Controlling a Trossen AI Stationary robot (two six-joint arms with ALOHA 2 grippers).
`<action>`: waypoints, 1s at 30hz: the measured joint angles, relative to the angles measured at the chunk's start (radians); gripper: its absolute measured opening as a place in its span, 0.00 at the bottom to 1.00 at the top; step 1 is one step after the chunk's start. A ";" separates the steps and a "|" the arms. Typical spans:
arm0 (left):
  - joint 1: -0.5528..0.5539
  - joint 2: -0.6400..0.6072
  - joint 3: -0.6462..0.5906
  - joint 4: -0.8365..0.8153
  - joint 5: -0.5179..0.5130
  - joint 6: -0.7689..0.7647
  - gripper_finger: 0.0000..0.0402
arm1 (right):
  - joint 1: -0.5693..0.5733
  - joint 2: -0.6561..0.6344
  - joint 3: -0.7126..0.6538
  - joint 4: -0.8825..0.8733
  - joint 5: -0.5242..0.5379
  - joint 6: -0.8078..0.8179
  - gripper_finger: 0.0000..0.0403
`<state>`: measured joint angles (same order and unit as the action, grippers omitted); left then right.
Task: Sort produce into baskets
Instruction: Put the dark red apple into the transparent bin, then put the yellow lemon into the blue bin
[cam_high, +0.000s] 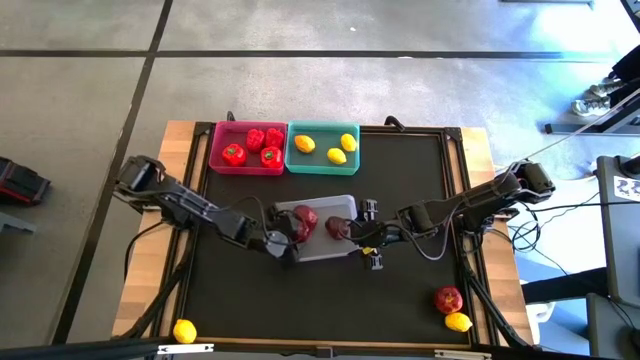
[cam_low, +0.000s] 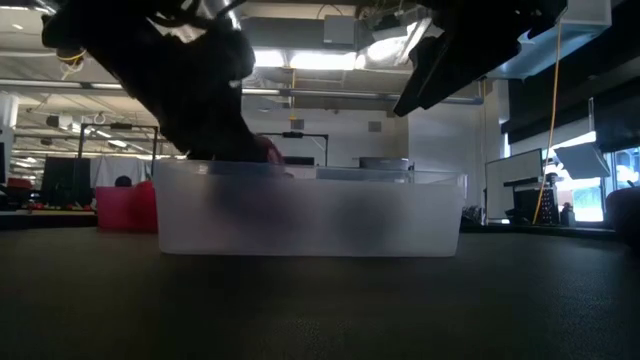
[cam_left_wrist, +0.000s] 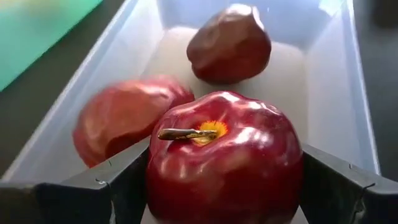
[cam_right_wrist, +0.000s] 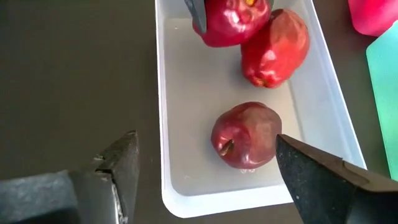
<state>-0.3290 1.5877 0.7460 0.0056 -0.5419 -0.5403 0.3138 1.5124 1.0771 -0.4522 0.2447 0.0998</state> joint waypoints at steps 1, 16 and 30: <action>0.000 0.008 0.000 0.000 0.001 0.001 0.80 | 0.000 0.000 0.000 0.000 0.000 0.000 0.75; 0.016 0.019 0.000 -0.001 0.004 -0.036 0.86 | 0.000 0.004 0.000 0.001 0.000 -0.003 0.75; -0.002 -0.115 0.001 -0.019 0.067 -0.030 0.91 | 0.000 0.005 0.000 -0.007 0.001 -0.007 0.75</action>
<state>-0.3311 1.4726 0.7471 -0.0134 -0.4752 -0.5701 0.3138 1.5169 1.0771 -0.4592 0.2458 0.0925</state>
